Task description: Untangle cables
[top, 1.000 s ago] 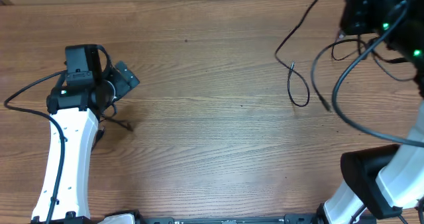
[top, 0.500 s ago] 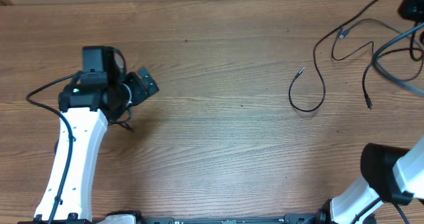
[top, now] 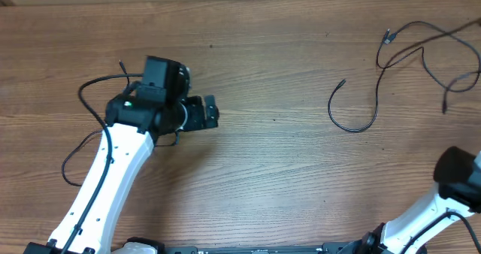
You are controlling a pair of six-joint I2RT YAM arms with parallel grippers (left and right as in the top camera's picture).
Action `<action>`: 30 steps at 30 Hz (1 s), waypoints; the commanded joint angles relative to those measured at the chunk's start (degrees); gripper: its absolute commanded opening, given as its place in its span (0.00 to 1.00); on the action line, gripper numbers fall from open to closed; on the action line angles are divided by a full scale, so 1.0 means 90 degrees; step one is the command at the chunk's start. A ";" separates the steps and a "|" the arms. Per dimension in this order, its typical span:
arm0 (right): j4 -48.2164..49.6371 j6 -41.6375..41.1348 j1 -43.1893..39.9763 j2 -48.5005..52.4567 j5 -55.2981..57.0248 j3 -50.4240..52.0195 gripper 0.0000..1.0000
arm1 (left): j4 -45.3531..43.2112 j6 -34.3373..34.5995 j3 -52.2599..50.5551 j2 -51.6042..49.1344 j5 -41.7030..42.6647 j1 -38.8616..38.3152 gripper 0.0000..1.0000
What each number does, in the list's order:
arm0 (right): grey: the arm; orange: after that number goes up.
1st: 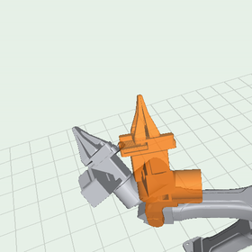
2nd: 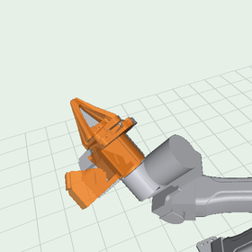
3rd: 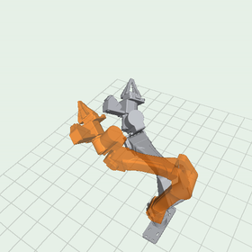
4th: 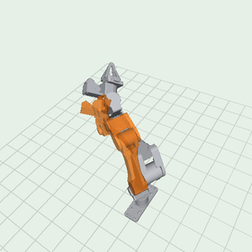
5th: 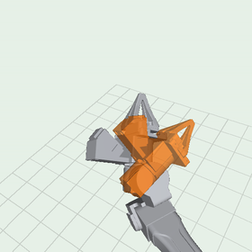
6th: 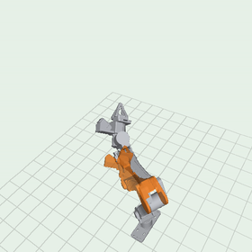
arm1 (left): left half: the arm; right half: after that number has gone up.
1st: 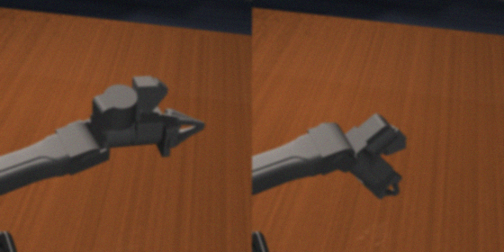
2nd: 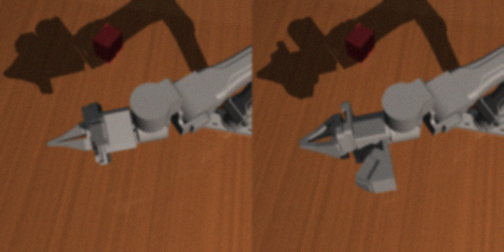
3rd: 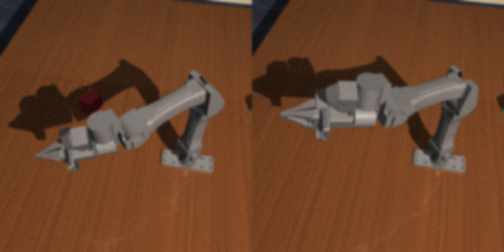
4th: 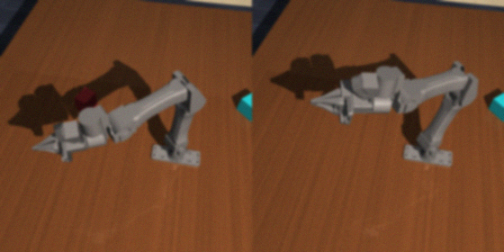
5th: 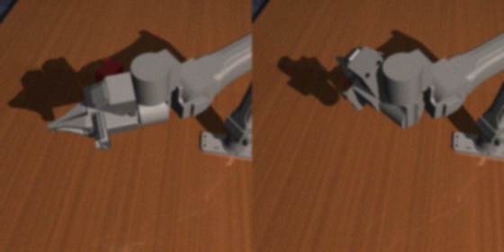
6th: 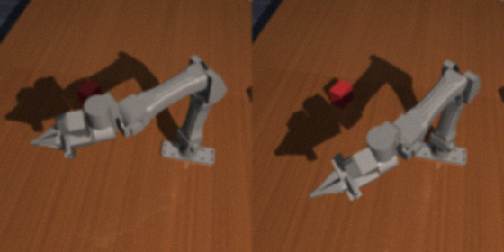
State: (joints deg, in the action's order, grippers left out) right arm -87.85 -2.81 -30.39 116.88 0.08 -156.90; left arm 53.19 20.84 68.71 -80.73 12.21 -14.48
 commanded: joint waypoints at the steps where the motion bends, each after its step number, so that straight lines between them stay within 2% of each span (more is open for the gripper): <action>1: 0.0192 -0.0143 -0.0517 0.0172 0.0032 0.0083 0.04 | 0.0019 -0.0321 0.0066 0.0041 -0.0095 -0.0180 1.00; 11: 0.0690 -0.0537 -0.1457 0.0389 -0.0017 0.0563 0.04 | 0.0015 -0.0318 0.0061 0.0041 -0.0138 -0.0231 1.00; 12: 0.0716 -0.0634 -0.1503 0.0389 -0.0039 0.0629 0.07 | 0.0015 -0.0318 0.0061 0.0041 -0.0138 -0.0231 1.00; 13: 0.0738 -0.0712 -0.1549 0.0389 -0.0095 0.0699 0.19 | 0.0015 -0.0318 0.0061 0.0041 -0.0138 -0.0231 1.00; 15: 0.0753 -0.0707 -0.1608 0.0391 -0.0374 0.0826 0.50 | 0.0015 -0.0321 0.0061 0.0041 -0.0138 -0.0231 1.00; 16: 0.0755 -0.0709 -0.1627 0.0393 -0.0539 0.0872 0.59 | 0.0015 -0.0318 0.0061 0.0041 -0.0138 -0.0231 1.00; 17: 0.0755 -0.0704 -0.1627 0.0393 -0.0755 0.0928 0.74 | 0.0017 -0.0318 0.0061 0.0041 -0.0138 -0.0231 1.00; 20: 0.0748 -0.0699 -0.1625 0.0393 -0.0996 0.0952 0.99 | 0.0044 -0.0321 0.0061 0.0041 -0.0138 -0.0231 1.00; 24: 0.0687 -0.0551 -0.1583 0.0393 -0.1358 0.0952 1.00 | 0.0109 -0.0321 0.0061 0.0041 -0.0141 -0.0231 1.00; 30: 0.0457 0.0180 -0.1549 0.0393 -0.2849 0.0954 1.00 | 0.0114 -0.0318 0.0061 0.0041 -0.0148 -0.0231 1.00</action>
State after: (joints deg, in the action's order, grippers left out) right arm -83.18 -5.65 -44.91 120.51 -16.08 -148.46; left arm 54.26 19.25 68.71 -80.73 11.53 -16.32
